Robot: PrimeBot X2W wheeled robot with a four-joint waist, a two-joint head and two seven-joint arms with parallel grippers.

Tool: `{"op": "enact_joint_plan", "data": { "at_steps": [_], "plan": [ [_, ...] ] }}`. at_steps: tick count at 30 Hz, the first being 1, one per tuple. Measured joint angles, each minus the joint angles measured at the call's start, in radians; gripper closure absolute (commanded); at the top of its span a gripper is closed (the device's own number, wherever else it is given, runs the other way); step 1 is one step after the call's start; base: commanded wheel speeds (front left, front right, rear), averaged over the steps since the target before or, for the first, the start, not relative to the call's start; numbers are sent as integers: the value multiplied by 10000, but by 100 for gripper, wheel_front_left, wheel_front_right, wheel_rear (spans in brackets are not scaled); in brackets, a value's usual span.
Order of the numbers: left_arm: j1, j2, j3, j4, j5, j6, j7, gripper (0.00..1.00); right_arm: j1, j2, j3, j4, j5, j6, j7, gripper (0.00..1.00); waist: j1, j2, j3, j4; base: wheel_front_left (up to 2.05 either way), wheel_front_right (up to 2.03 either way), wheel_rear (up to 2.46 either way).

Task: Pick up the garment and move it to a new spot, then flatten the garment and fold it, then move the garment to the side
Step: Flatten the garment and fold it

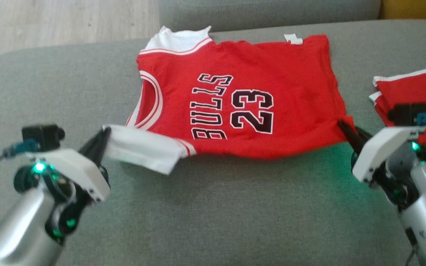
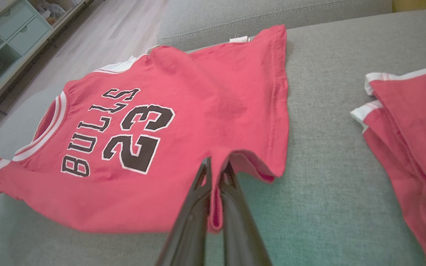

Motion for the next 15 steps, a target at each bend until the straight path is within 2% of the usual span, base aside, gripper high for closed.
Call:
{"op": "enact_joint_plan", "data": {
  "at_steps": [9, 15],
  "plan": [
    [-2186, -54, -234, 2197, 497, -499, 351, 100, -1443, 520, -102, 1080, -702, 0, 370, 100, 0, 0, 648, -247, 0, 0, 0],
    [-3113, -207, -811, 3300, 1124, -903, 435, 100, -2240, 713, 31, 1795, -907, 0, 347, 100, 0, 0, 1090, -415, 0, 0, 0]
  ]
}}
